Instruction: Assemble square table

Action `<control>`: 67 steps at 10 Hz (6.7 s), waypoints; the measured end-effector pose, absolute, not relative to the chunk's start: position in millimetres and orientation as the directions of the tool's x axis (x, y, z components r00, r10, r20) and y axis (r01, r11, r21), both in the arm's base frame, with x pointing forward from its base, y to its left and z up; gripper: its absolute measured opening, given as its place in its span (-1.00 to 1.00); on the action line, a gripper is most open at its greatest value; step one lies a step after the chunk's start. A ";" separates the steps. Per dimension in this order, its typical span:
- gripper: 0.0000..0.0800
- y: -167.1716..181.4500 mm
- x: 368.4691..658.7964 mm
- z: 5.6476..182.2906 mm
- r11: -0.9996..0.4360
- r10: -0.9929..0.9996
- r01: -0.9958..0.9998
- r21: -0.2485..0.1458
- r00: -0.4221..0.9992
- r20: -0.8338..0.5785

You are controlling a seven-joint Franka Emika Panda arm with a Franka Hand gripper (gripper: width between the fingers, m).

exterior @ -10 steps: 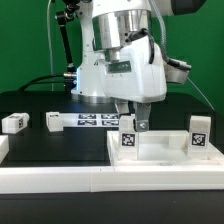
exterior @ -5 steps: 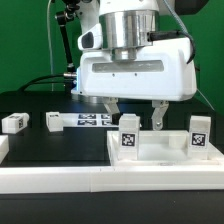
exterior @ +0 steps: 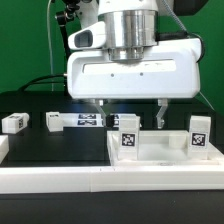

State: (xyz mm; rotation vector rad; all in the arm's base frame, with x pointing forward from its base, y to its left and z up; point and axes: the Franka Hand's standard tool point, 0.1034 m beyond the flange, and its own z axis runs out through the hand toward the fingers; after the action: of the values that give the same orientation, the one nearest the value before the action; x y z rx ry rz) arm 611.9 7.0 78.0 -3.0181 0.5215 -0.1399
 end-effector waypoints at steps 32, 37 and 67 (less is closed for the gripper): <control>-0.27 -3.8 611.2 78.1 0.447 -0.889 -0.891 -0.082 -0.433 -0.146; 0.56 7.1 607.9 102.0 0.394 -0.912 -0.913 -0.109 -0.374 -0.167; 0.62 68.6 511.1 41.6 0.069 -0.994 -0.992 -0.104 -0.060 -0.091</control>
Offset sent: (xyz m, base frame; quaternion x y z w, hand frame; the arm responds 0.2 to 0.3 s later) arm 0.0000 0.0000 0.0000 0.0000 0.0000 0.0000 1.0000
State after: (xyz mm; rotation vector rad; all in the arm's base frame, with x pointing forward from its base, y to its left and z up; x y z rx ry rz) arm 511.1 68.6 41.6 -2.0537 2.1919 -0.0200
